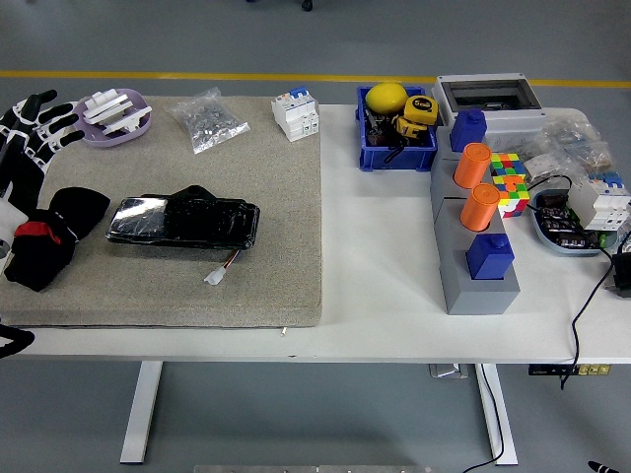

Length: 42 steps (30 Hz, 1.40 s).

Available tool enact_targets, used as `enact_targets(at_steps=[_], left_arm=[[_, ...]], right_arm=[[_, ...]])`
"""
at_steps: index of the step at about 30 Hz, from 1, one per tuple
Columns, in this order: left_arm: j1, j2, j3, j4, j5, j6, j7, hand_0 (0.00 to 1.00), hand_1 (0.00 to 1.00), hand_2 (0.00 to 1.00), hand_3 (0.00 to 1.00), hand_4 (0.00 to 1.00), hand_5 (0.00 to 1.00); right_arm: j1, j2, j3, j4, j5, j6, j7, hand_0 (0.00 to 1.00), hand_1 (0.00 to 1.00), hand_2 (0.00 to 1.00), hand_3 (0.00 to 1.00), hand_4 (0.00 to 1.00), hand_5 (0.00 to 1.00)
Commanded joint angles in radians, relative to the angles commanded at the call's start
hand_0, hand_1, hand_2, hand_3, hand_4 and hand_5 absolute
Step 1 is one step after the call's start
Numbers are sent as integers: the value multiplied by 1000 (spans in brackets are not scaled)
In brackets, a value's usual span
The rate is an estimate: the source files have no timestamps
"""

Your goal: Pick the rag up,wipe the panel,place it on the desk

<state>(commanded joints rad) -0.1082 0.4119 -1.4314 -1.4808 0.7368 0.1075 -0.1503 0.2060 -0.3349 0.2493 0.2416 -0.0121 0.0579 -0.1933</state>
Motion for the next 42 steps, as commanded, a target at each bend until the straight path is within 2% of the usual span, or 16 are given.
enact_targets(at_steps=[11, 29, 42], left_arm=[[4, 19, -16, -15, 2, 5, 4, 644, 722, 668, 690, 998, 562], [20, 34, -25, -41, 10, 19, 13, 650, 723, 668, 690, 998, 555], [9, 40, -16, -23, 7, 20, 13, 650, 721, 667, 688, 998, 549]], right_arm=[[3, 5, -15, -1, 17, 1, 9, 711, 667, 693, 636, 998, 552], [13, -2, -10, -1, 10, 0, 6, 711, 667, 692, 637, 998, 555], [9, 6, -43, -3, 63, 2, 25, 711, 667, 692, 638, 998, 555]])
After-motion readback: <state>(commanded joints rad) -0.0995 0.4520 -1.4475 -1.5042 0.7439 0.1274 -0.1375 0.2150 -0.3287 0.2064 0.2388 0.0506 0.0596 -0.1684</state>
